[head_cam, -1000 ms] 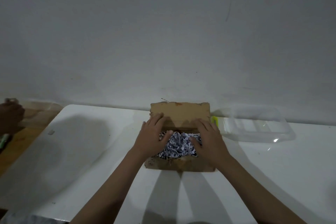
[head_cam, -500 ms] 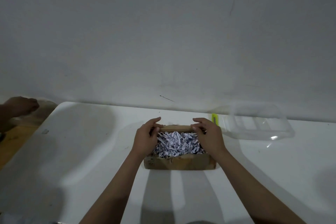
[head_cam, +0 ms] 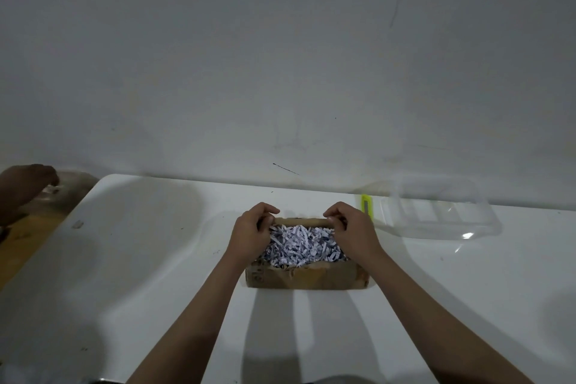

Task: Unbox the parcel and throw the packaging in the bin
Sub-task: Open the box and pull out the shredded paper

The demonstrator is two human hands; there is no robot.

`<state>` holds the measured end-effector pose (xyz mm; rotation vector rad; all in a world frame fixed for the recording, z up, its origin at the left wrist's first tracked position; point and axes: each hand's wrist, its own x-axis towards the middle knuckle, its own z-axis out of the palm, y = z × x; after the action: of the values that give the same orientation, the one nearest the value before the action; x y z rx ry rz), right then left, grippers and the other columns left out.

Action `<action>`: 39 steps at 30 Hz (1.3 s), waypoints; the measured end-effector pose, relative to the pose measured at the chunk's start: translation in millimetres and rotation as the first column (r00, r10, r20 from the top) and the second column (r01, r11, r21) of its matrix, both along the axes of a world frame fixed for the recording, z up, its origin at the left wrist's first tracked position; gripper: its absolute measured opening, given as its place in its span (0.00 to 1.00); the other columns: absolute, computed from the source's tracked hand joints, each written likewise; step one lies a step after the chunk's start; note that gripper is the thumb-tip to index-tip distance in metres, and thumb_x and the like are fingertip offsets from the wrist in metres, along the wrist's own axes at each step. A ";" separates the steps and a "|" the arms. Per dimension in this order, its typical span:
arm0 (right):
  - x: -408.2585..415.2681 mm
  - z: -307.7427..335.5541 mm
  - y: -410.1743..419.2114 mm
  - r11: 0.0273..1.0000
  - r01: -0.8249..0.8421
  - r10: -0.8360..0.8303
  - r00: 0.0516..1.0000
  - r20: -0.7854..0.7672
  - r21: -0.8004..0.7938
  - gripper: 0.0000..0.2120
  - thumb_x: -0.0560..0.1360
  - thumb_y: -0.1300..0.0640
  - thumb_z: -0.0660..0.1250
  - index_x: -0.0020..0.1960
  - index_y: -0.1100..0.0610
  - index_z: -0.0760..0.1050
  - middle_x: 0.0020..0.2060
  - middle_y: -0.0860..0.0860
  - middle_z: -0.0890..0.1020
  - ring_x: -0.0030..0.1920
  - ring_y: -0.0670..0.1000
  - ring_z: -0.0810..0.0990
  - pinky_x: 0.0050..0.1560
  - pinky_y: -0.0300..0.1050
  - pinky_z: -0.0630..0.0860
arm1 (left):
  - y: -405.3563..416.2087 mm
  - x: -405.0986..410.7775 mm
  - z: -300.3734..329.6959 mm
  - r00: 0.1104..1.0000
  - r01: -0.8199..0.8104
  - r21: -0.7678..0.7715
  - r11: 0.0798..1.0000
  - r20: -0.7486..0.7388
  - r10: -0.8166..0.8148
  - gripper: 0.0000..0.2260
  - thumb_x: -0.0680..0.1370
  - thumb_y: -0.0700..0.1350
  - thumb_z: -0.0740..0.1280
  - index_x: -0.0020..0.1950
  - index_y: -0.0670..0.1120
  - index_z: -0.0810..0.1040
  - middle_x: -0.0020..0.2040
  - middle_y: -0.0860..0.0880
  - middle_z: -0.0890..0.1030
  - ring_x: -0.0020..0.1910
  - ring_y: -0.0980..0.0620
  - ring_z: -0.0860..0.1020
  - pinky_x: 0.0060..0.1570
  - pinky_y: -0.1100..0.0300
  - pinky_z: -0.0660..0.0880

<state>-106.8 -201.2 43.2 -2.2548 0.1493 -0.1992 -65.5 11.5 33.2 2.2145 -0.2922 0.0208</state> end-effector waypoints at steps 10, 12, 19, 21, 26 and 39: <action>-25.0 8.7 2.6 0.982 -0.010 0.031 0.993 0.115 -0.187 0.11 0.73 0.56 0.67 0.54 0.58 0.78 0.50 0.54 0.76 0.51 0.55 0.76 0.47 0.53 0.78 | -11.4 -28.4 24.6 0.959 -0.039 0.142 0.989 0.282 -0.003 0.06 0.75 0.41 0.67 0.50 0.45 0.79 0.49 0.48 0.77 0.47 0.50 0.76 0.43 0.60 0.75; -27.1 12.6 4.4 0.972 -0.029 0.021 0.999 -0.040 -0.233 0.17 0.72 0.50 0.68 0.59 0.54 0.76 0.56 0.53 0.74 0.55 0.55 0.76 0.49 0.50 0.77 | -13.3 -36.9 23.6 0.988 -0.047 0.184 0.982 0.151 0.019 0.08 0.75 0.45 0.67 0.53 0.46 0.78 0.52 0.48 0.77 0.49 0.49 0.77 0.44 0.60 0.73; -16.3 24.0 12.3 0.906 -0.237 0.109 0.931 -0.347 -0.352 0.26 0.70 0.42 0.69 0.64 0.49 0.71 0.61 0.52 0.76 0.59 0.55 0.76 0.54 0.48 0.76 | -20.4 -31.7 27.2 0.974 0.141 0.548 0.824 -0.227 -0.015 0.20 0.77 0.53 0.63 0.67 0.47 0.69 0.66 0.43 0.73 0.62 0.44 0.73 0.57 0.51 0.73; -13.6 27.6 12.3 0.896 -0.283 0.143 0.914 -0.380 -0.343 0.26 0.70 0.42 0.69 0.64 0.50 0.71 0.60 0.51 0.78 0.59 0.54 0.77 0.54 0.47 0.76 | -22.8 -25.8 31.0 0.947 0.220 0.565 0.795 -0.320 -0.035 0.22 0.78 0.53 0.62 0.70 0.49 0.65 0.70 0.42 0.69 0.65 0.42 0.70 0.60 0.49 0.71; -9.2 37.3 7.1 0.916 -0.333 0.213 0.876 -0.434 -0.223 0.26 0.70 0.44 0.69 0.65 0.51 0.71 0.62 0.50 0.77 0.60 0.52 0.76 0.55 0.44 0.73 | -23.3 -13.8 37.6 0.864 0.360 0.559 0.747 -0.501 -0.042 0.26 0.77 0.55 0.59 0.74 0.57 0.55 0.74 0.40 0.60 0.69 0.39 0.66 0.65 0.45 0.68; 13.1 32.9 9.8 0.867 -0.463 0.228 0.697 -0.680 -0.184 0.29 0.75 0.48 0.64 0.71 0.55 0.58 0.70 0.60 0.64 0.61 0.59 0.73 0.55 0.50 0.74 | -43.4 0.5 70.8 0.683 0.637 0.575 0.513 -0.729 -0.032 0.30 0.79 0.46 0.56 0.77 0.53 0.46 0.61 0.38 0.73 0.44 0.43 0.80 0.43 0.53 0.80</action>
<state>-93.7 -191.4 76.2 -2.5603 0.0326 0.8402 -65.1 -31.9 104.0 2.7996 -0.4270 -1.3843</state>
